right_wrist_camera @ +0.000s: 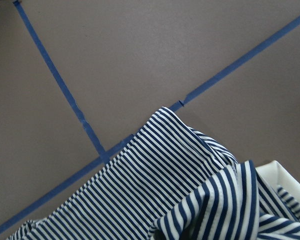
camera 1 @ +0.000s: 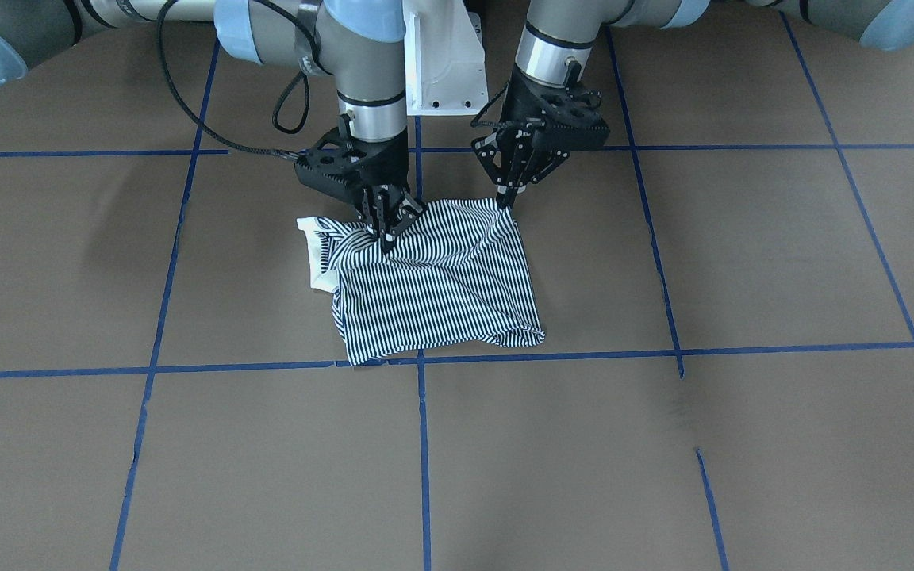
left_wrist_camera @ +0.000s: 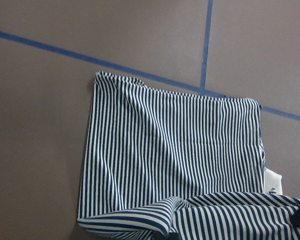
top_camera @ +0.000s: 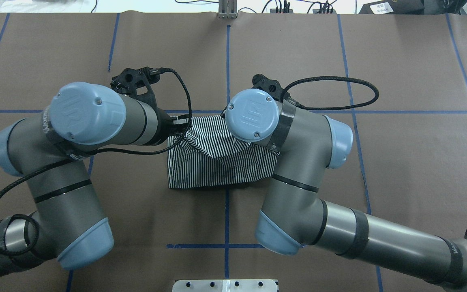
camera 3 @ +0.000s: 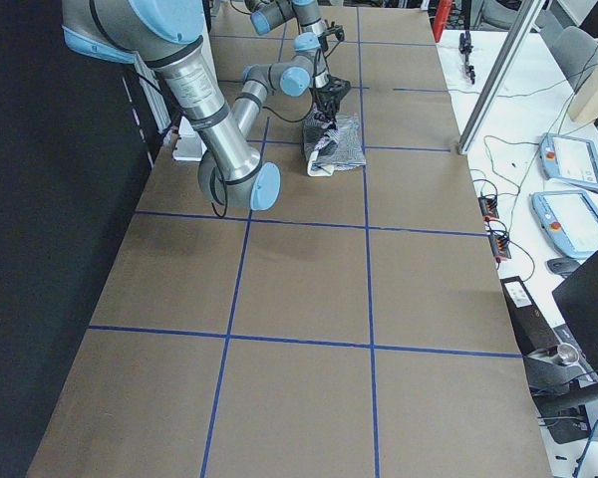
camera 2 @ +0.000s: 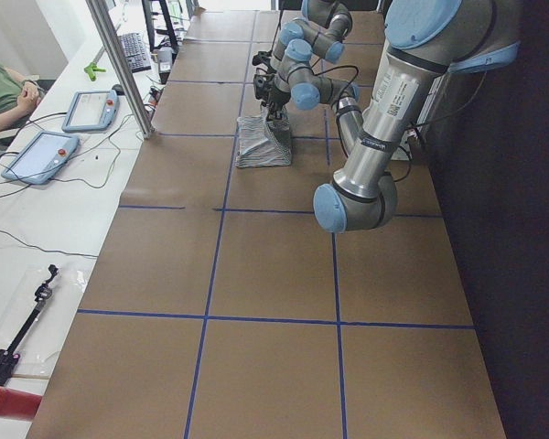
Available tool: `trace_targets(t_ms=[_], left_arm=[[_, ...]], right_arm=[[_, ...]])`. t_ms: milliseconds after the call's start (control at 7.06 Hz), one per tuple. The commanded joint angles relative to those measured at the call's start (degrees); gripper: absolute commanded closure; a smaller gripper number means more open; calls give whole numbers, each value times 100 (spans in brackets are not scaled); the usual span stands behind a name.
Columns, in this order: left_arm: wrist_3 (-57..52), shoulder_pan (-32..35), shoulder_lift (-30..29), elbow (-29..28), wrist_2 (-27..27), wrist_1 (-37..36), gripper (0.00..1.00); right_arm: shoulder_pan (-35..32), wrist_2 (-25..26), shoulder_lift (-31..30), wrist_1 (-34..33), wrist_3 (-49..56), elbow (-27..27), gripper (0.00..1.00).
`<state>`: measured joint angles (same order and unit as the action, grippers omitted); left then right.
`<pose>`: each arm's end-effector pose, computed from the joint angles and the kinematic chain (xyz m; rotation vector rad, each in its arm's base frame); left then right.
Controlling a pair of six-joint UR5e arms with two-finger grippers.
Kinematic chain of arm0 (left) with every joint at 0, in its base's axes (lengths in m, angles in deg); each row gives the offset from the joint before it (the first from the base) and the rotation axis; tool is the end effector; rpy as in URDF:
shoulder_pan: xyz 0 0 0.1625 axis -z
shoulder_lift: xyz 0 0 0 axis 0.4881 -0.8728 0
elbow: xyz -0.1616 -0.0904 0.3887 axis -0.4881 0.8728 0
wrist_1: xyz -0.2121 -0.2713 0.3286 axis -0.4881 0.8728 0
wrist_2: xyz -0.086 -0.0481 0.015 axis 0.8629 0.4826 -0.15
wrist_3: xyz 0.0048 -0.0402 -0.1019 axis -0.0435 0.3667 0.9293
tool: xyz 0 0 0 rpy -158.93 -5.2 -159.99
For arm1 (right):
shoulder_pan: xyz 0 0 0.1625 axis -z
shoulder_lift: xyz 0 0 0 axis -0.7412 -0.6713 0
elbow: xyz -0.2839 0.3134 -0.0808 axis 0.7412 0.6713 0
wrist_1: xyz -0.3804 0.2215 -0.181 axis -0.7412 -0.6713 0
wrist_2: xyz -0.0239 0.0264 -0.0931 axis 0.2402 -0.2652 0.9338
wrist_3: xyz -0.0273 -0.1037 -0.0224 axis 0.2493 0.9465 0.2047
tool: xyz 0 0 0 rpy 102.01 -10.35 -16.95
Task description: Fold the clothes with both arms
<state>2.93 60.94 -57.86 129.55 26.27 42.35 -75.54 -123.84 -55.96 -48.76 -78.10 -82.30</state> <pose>0.4875 -0.4439 0.1315 0.2425 0.9993 -0.3397 -0.5987 -0.4673 0.1221 0.1018 -0.8273 0.7290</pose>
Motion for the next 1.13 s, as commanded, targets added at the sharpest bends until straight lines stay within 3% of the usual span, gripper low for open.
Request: trace_targets(t_ms=[0, 567, 850, 992], left_arm=[[-142, 202, -171, -867, -7, 534, 100], [-309, 220, -197, -1887, -51, 1344, 100], [-388, 220, -198, -2039, -51, 1556, 100], [-450, 238, -198, -2030, -51, 1565, 100]], right_arm=[[-130, 0, 338, 656, 109, 1068, 100], [-139, -9, 357, 737, 171, 1509, 100], [-139, -9, 348, 737, 285, 1536, 100], [-156, -9, 348, 737, 468, 1536, 75]])
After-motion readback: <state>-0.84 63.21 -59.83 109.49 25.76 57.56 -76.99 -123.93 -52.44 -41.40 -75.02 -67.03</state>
